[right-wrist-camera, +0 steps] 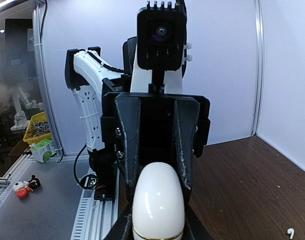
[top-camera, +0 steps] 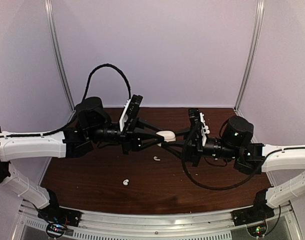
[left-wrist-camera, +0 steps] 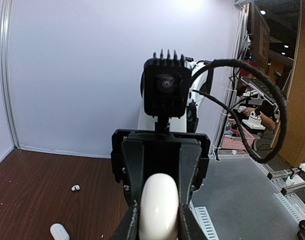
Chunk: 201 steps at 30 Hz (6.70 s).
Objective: Insert the wireless bluetooth earbuds into the charging case
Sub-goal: Pass from the left arm to the right, then open the charging case, then pick up the right earbud from the center of the board, then place the right earbud at the center of the board, then adjust the right earbud at the center of the board.
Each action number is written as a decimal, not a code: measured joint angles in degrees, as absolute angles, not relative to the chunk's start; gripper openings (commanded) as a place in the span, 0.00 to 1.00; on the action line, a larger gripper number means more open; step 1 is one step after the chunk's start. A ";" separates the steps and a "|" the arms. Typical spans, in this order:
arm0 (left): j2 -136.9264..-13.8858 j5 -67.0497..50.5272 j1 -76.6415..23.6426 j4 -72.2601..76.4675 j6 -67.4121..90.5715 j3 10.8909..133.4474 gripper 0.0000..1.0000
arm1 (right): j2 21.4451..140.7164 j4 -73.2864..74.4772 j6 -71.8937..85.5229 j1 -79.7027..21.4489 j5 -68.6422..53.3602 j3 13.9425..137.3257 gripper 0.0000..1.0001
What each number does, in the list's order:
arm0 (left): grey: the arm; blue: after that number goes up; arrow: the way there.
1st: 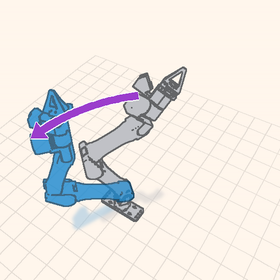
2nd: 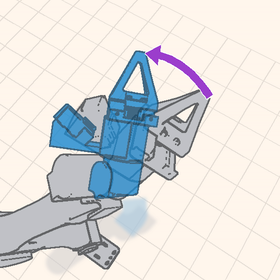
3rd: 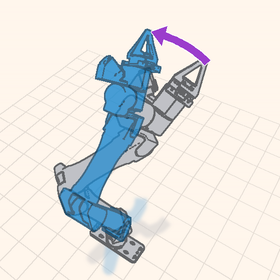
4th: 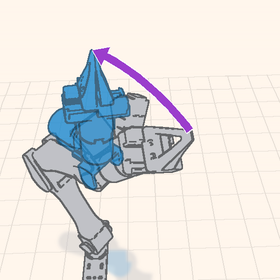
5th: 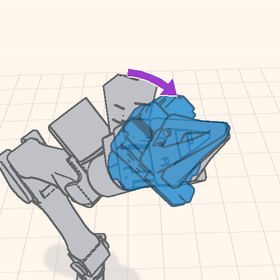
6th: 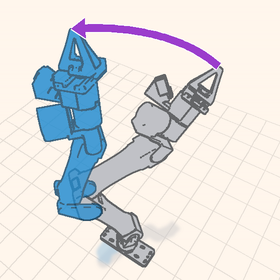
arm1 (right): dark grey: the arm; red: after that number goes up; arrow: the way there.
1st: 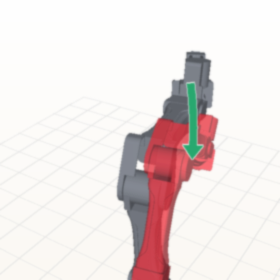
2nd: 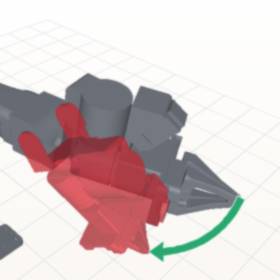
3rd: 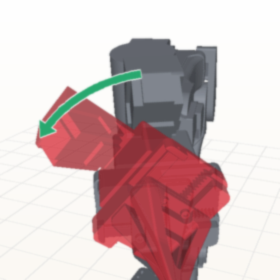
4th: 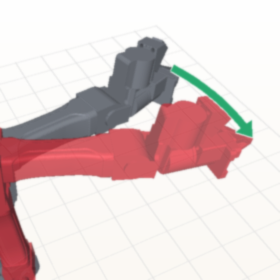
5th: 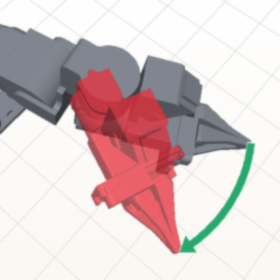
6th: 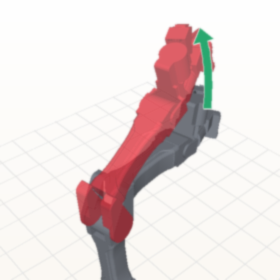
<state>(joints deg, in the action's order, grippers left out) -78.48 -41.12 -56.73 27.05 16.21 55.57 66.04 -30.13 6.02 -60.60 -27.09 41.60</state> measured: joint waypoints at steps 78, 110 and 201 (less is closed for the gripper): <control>-108.53 -28.08 -39.57 5.34 16.49 64.34 0.40 | 50.26 -19.35 3.11 -51.92 -21.67 25.34 0.03; -118.98 -24.34 -44.23 18.44 16.49 61.71 0.29 | 52.53 -21.78 3.42 -46.44 -24.25 25.21 0.03; -107.50 3.40 -48.93 -14.52 26.35 66.17 0.69 | 59.02 -22.90 5.48 -43.00 -25.78 25.12 0.03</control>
<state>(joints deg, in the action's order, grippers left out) -107.50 3.40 -48.93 -14.52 26.35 66.17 59.02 -22.90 5.48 -43.00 -25.78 25.12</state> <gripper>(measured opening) 0.695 0.241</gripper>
